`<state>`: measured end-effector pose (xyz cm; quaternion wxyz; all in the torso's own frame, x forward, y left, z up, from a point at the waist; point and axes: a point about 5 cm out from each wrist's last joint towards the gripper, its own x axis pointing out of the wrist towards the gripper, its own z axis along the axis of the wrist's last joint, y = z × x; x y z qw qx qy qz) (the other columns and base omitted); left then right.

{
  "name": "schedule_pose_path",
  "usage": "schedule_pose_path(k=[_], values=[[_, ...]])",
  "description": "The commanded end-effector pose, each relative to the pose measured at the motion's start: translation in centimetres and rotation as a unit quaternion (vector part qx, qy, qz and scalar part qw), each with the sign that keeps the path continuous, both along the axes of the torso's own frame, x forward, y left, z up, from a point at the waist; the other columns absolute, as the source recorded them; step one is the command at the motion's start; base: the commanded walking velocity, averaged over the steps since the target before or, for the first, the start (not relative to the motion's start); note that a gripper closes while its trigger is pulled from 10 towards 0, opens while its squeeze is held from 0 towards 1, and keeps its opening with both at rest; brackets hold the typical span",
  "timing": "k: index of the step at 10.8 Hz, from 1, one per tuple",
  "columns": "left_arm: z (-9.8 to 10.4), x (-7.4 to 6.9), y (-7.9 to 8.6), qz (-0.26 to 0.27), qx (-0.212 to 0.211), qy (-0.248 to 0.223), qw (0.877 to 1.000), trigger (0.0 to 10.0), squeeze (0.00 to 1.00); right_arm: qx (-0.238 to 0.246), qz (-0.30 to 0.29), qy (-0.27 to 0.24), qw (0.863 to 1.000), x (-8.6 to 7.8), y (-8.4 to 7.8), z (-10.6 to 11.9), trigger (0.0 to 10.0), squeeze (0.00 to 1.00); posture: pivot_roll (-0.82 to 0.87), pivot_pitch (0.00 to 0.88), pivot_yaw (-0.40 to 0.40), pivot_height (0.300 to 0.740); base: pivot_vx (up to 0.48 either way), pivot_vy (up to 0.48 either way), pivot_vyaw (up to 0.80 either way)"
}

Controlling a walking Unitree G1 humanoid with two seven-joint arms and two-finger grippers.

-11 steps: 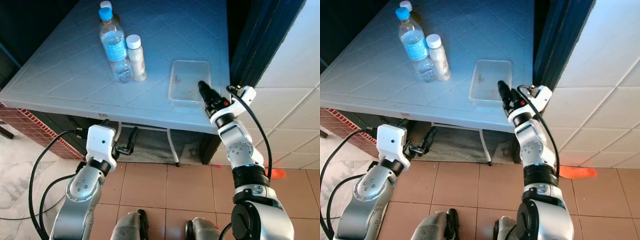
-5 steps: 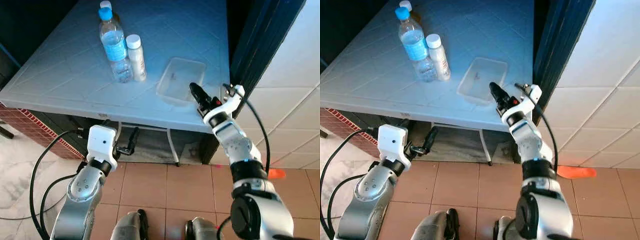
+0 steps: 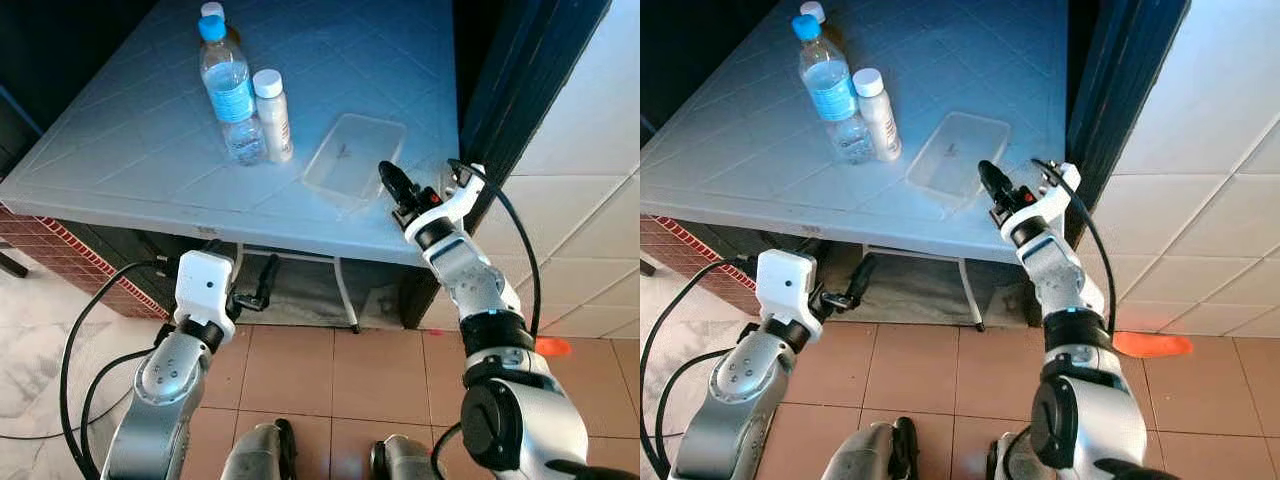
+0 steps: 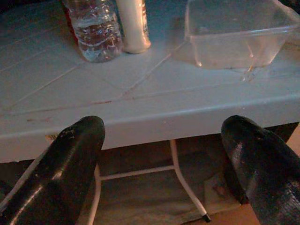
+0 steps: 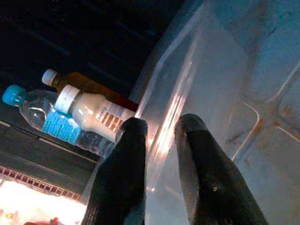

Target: Restocking fridge

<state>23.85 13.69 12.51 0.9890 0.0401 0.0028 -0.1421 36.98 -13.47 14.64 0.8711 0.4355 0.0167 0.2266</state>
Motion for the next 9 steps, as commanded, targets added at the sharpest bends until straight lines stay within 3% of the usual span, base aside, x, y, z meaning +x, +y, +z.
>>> schedule_pose_path(k=[1, 4, 6, 7, 9], values=[[-0.3, -0.2, 0.2, 0.007, 0.006, 0.007, 1.000, 10.0, 0.00, 0.003, 0.003, 0.039, 0.999, -0.4, 0.1, -1.7, 0.0, 0.00, 0.05, 0.180, 0.082, 0.740, 0.000, 0.000, 0.00], [-0.3, -0.3, 0.2, 0.008, 0.006, 0.006, 1.000, 10.0, 0.00, 0.004, 0.006, 0.043, 0.999, -0.5, 0.2, -2.0, 0.0, 0.00, 0.05, 0.181, 0.079, 0.740, 0.000, 0.000, 0.00], [-0.3, -0.2, 0.2, 0.009, 0.006, 0.006, 1.000, 10.0, 0.00, -0.016, 0.028, 0.028, 0.999, -1.7, 1.0, -2.4, 0.0, 0.00, 0.04, 0.174, 0.080, 0.740, 0.000, 0.000, 0.00], [-0.3, -0.1, 0.1, 0.008, 0.005, 0.004, 1.000, 10.0, 0.00, -0.045, 0.039, 0.010, 0.998, -2.4, 1.4, -2.5, 0.0, 0.00, 0.04, 0.174, 0.080, 0.740, 0.000, 0.000, 0.00], [-0.5, 0.2, -0.2, 0.007, 0.004, 0.002, 1.000, 10.0, 0.00, -0.157, 0.013, -0.052, 0.986, -4.7, 1.5, -2.5, 0.0, 0.00, 0.01, 0.147, 0.079, 0.740, 0.000, 0.000, 0.00]])
